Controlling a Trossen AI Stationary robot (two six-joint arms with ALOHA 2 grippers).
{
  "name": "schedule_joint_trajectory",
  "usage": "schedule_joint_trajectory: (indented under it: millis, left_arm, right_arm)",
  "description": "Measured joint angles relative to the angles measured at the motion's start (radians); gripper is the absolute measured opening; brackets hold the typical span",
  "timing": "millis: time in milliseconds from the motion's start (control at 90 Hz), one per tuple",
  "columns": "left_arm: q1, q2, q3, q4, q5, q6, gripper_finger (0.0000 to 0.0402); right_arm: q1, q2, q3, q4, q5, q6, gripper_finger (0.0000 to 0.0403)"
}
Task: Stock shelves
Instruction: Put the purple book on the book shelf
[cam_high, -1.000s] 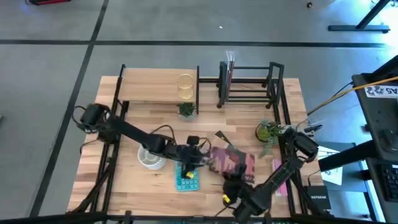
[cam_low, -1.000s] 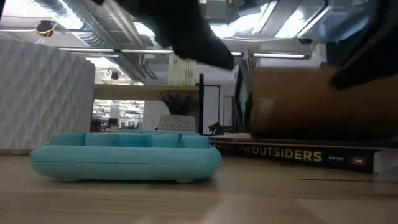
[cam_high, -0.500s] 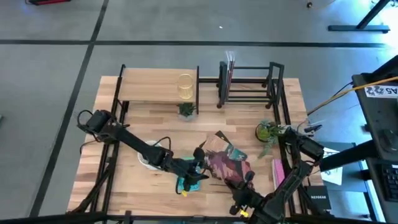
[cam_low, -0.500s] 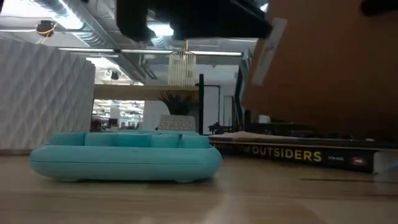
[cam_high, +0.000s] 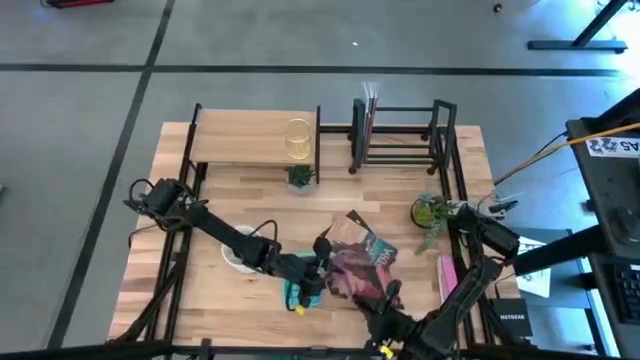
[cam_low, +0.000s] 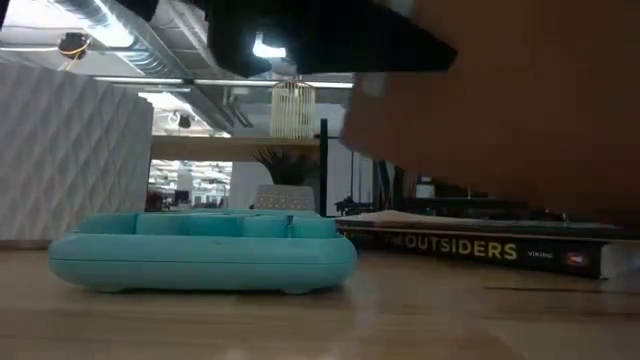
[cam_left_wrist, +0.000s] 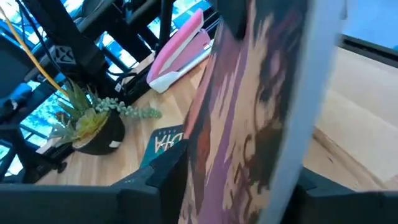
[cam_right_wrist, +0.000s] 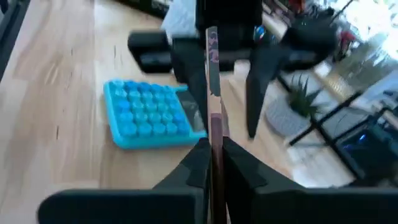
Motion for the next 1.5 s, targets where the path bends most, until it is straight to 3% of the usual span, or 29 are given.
schedule_joint_trajectory:
  millis: [222, 333, 522, 700, 844, 1033, 1122, 1256, 1500]
  left_arm:
    - [-0.029, 0.0, 0.0, -0.035, -0.086, -0.005, 0.0013]
    - [-0.039, -0.002, -0.001, -0.067, -0.14, 0.016, 0.0008]
    - [-0.046, -0.006, 0.001, -0.11, -0.199, 0.036, 0.0004]
    - [-0.046, -0.011, 0.067, -0.318, -0.27, -0.017, 0.0002]
    - [-0.045, -0.011, 0.103, -0.423, -0.289, -0.067, 0.0002]
    - [-0.045, -0.011, 0.104, -0.43, -0.288, -0.084, 0.0002]
    - [-0.045, -0.012, 0.104, -0.424, -0.288, -0.102, 0.0011]
    - [-0.04, -0.012, 0.108, -0.42, -0.313, -0.149, 0.0052]
    - [-0.057, -0.052, 0.104, -0.516, -0.566, -0.147, 0.0148]
  right_arm:
    - [-0.033, 0.0, 0.026, -0.03, -0.051, -0.04, 0.0023]
    - [-0.083, -0.003, 0.026, -0.071, -0.217, -0.016, 0.0054]
    - [-0.167, -0.004, 0.026, -0.109, -0.38, -0.034, 0.0129]
    - [-0.229, -0.007, 0.026, -0.124, -0.529, -0.053, 0.0137]
    - [-0.235, -0.007, 0.026, -0.123, -0.504, -0.071, 0.0097]
    - [-0.224, -0.008, 0.024, -0.123, -0.449, -0.067, 0.0019]
    - [-0.204, -0.007, 0.023, -0.125, -0.395, -0.025, 0.0009]
    - [-0.166, -0.007, 0.026, -0.273, -0.336, 0.2, 0.0005]
    - [-0.068, -0.018, -0.022, -0.58, -0.309, 0.725, 0.0002]
